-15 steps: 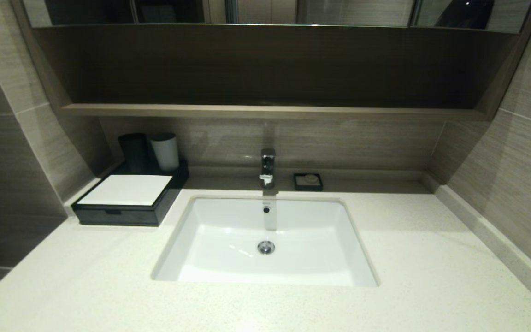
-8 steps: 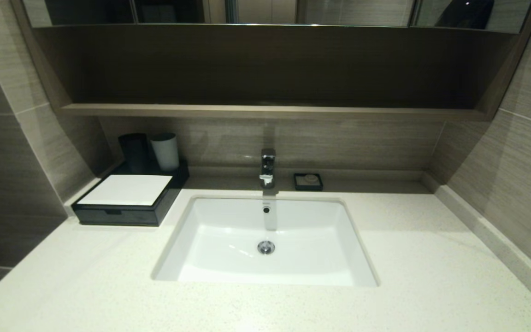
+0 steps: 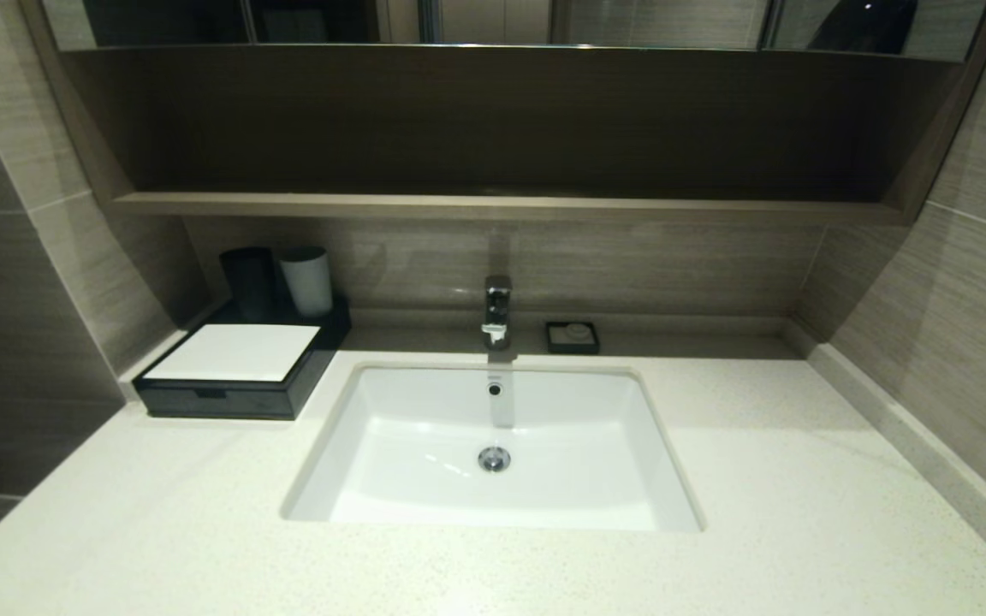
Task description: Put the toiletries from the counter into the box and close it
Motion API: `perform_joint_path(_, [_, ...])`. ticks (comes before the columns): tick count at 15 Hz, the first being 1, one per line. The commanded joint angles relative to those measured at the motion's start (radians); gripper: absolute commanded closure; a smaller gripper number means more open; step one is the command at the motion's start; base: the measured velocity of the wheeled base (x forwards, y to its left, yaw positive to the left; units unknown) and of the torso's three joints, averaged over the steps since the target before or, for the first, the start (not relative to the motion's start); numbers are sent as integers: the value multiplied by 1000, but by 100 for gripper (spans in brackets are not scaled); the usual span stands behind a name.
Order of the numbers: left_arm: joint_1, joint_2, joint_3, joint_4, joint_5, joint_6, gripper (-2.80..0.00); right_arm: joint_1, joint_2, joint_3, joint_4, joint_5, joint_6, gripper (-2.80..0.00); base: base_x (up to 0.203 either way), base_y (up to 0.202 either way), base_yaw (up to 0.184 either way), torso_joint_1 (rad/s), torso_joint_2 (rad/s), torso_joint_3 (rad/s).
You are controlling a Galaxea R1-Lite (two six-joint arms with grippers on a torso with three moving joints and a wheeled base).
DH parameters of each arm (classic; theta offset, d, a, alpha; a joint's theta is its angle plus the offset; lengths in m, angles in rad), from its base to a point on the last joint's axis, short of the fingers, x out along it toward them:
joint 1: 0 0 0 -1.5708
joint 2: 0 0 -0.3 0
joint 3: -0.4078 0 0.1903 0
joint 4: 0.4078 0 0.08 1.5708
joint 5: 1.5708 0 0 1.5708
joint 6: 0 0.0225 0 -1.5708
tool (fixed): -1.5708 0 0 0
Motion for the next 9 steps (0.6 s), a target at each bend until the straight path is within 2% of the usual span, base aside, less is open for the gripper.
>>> perform_joint_path(1, [1,1,18,0,0,0,0,0,-2,2,0,0,0,0,0,0,0,0,0,0])
perform_joint_path(9, [0,1,18,0,0,-1,0,0,-2,2,0,0,0,0,0,0,0,0,0,0])
